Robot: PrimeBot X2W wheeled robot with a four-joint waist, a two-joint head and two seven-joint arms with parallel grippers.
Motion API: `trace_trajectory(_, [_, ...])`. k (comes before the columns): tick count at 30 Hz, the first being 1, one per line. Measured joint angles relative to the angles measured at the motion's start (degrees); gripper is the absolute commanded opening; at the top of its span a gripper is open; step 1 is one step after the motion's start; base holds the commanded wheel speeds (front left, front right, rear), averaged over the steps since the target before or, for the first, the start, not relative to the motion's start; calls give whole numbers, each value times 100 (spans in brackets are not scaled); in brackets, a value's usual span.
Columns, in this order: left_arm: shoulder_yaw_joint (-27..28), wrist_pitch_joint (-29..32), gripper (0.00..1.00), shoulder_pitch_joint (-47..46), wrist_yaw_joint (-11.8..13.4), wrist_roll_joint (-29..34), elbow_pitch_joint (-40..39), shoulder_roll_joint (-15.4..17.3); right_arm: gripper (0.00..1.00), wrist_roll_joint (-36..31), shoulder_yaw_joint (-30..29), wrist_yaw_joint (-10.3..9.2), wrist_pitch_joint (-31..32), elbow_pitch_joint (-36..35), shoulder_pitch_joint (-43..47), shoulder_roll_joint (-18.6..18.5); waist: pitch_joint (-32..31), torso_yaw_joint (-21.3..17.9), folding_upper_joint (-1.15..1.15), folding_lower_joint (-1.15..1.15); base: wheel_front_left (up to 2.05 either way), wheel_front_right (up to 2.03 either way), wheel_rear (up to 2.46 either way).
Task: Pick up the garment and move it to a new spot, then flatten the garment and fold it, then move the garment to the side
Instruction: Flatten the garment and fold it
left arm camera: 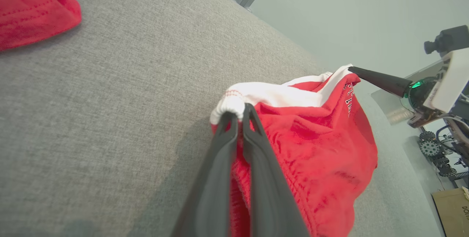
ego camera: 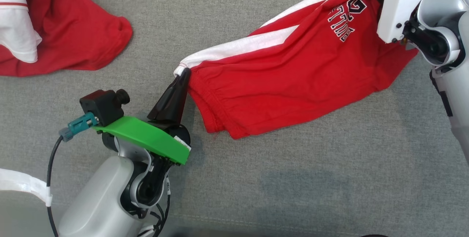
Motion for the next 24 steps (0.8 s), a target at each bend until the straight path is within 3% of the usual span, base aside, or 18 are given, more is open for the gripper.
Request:
trace_trajectory(12, [-143, 154, 0, -201, 49, 42, 299, -102, 0, -157, 74, 0, -160, 372, -214, -37, 29, -112, 0, 0, 0, 0, 0])
trace_trajectory(13, [-145, 163, 0, -201, 54, 42, 308, -92, 43, -185, 93, 0, -233, 388, -218, -23, 21, -127, 0, 0, 0, 0, 0])
trace_trajectory(14, [-148, 193, 0, -202, 89, 42, 319, -75, 100, -189, 120, 0, -313, 398, -223, -3, 11, -143, 0, 0, 0, 0, 0])
trace_trajectory(15, [-155, 222, 0, -202, 105, 42, 344, -47, 100, -187, 142, 0, -366, 424, -227, 31, -5, -158, 0, 0, 0, 0, 0])
trace_trajectory(16, [-157, 258, 17, -199, 136, 41, 355, -27, 100, -182, 170, 0, -391, 461, -226, 66, -27, -172, 0, 0, 0, 0, 0])
trace_trajectory(19, [-145, 311, 100, -148, 235, 23, 333, 21, 100, -148, 323, 0, -514, 474, -221, 108, -114, -232, 0, 0, 0, 0, 0])
trace_trajectory(24, [-203, 229, 100, 183, 575, 422, -5, 464, 100, 13, 464, 0, -620, 258, 15, 58, -388, -333, 0, 0, 0, 0, 0])
